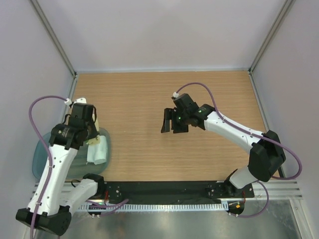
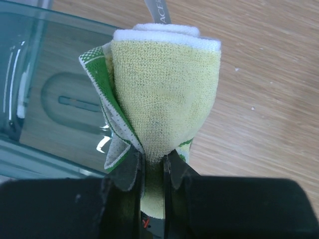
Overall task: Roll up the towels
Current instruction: Place the rolled towel into the container
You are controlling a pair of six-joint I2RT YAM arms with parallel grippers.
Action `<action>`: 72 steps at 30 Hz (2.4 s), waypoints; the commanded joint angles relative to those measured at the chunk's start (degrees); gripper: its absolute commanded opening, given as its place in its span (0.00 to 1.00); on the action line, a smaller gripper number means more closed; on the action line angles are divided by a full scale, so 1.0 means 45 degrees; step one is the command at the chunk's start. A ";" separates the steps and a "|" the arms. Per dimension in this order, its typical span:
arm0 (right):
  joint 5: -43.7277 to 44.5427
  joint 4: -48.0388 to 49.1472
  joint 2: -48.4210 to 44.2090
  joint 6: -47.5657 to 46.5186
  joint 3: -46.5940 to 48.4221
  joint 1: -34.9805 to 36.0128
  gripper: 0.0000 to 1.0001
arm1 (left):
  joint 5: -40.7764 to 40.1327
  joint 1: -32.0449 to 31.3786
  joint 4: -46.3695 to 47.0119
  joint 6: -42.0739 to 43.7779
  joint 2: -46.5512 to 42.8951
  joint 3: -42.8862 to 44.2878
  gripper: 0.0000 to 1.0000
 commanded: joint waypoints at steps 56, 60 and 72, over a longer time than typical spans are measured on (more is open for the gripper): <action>-0.1331 0.0402 0.1032 -0.1391 -0.0298 -0.0365 0.71 | 0.6925 0.5804 0.4146 0.3842 0.8783 0.0938 0.00; -0.1293 0.0382 0.0954 -0.1352 -0.0357 -0.0365 0.71 | 0.7595 0.5805 0.4245 0.3510 0.7571 -0.0274 0.00; -0.1254 0.0050 0.0349 -0.1215 -0.0611 -0.0365 0.71 | 0.4217 0.5805 0.3892 0.4289 0.5422 -0.1818 0.00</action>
